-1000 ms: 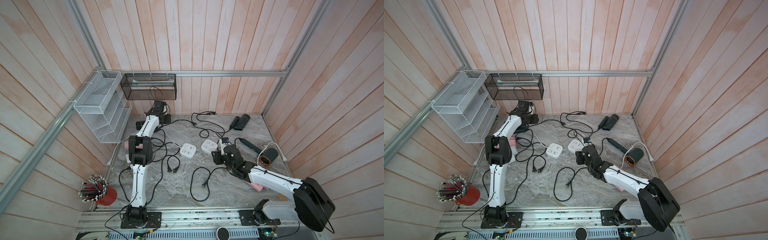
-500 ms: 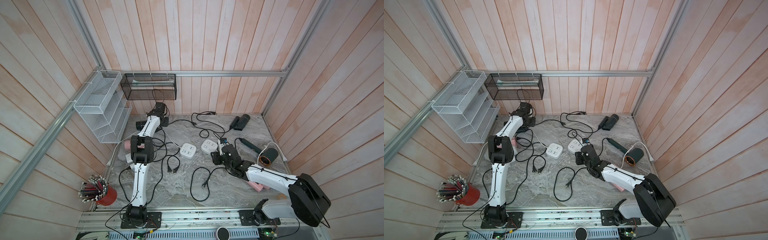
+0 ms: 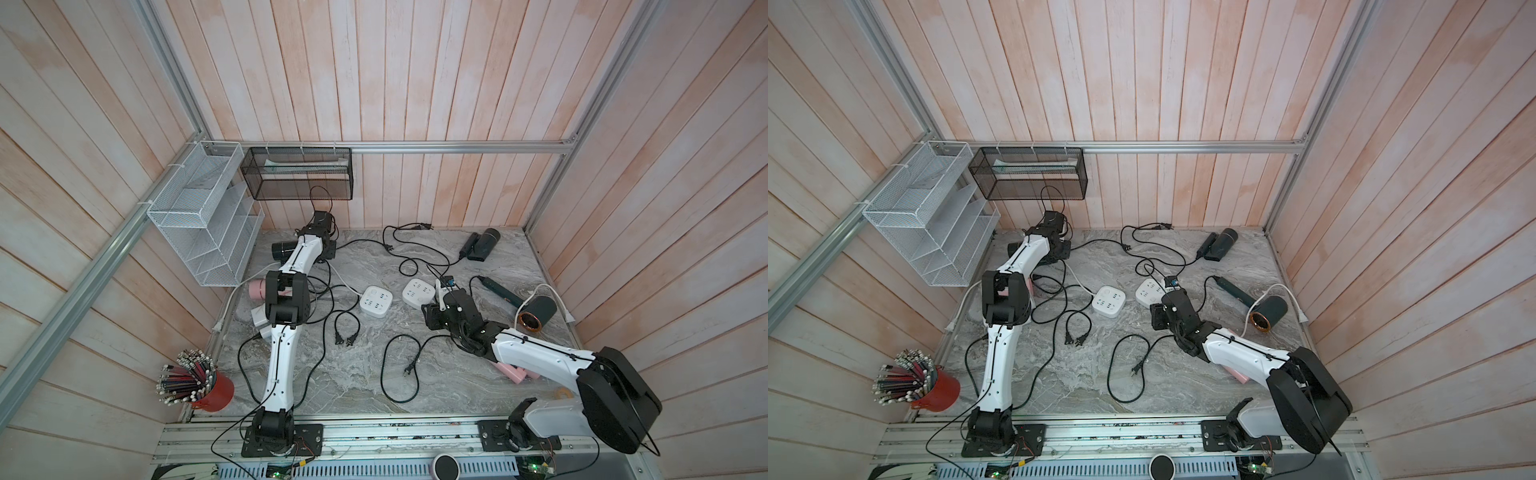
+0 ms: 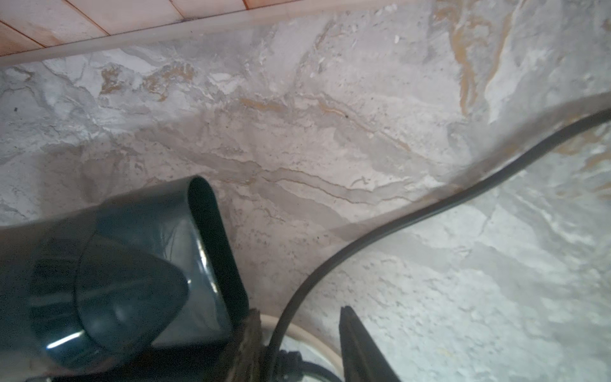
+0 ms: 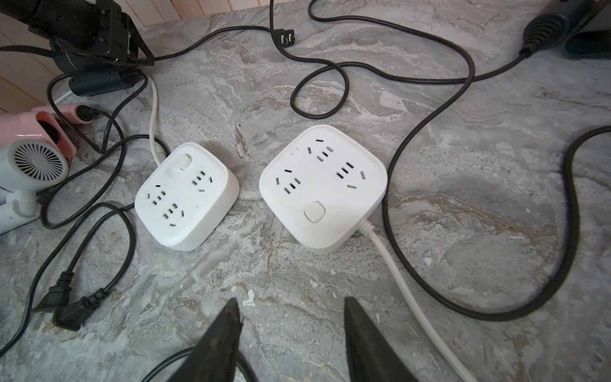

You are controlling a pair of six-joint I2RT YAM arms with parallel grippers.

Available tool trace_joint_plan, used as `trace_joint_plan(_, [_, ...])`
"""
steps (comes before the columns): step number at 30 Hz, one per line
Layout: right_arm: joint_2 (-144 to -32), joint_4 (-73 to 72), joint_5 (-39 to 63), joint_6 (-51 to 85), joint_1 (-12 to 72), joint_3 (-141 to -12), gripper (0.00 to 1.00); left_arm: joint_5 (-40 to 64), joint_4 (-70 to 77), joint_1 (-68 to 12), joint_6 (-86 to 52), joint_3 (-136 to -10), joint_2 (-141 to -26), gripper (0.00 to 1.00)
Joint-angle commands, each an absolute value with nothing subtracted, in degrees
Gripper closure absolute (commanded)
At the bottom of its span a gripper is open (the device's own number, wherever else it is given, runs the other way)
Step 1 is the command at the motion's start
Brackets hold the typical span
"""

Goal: Charge the blow dryers
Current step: Pick up the charging cable from the center of the board.

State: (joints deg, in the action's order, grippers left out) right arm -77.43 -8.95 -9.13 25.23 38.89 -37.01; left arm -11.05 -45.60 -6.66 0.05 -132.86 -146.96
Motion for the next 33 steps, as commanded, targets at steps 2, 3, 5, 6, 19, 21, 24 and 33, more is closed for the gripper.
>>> trace_joint_plan(2, [-77.5, -8.1, -9.9, 24.4, 38.7, -38.5, 0.49, -13.0, -45.0, -6.4, 0.7, -134.7, -149.8, 0.57])
trace_joint_plan(3, [-77.7, -8.1, -9.9, 24.4, 38.7, -38.6, 0.49, -13.1, -45.0, -6.5, 0.8, -135.1, -150.0, 0.57])
trace_joint_plan(5, [-78.0, -8.1, -9.9, 24.4, 38.7, -38.7, 0.49, -12.7, -45.1, -6.3, 0.8, -135.8, -150.6, 0.57])
trace_joint_plan(6, [-78.1, -8.1, -9.9, 24.4, 38.7, -38.7, 0.49, -12.8, -45.2, -6.4, 0.8, -136.0, -150.9, 0.57])
trace_joint_plan(19, [-78.9, -8.6, -10.0, 24.8, 38.7, -38.5, 0.49, -12.8, -46.4, -6.7, 0.8, -135.7, -151.7, 0.8])
trace_joint_plan(21, [-78.9, -8.7, -10.1, 24.9, 38.7, -38.5, 0.49, -12.8, -46.7, -7.2, 1.4, -135.8, -151.4, 0.83])
trace_joint_plan(24, [-78.8, -9.0, -10.1, 25.0, 38.7, -38.2, 0.49, -12.8, -47.1, -8.1, 1.9, -135.8, -150.7, 0.85])
trace_joint_plan(33, [-77.9, -9.0, -10.3, 25.4, 38.7, -37.9, 0.49, -15.9, -47.3, -11.6, 0.5, -131.4, -143.3, 0.89])
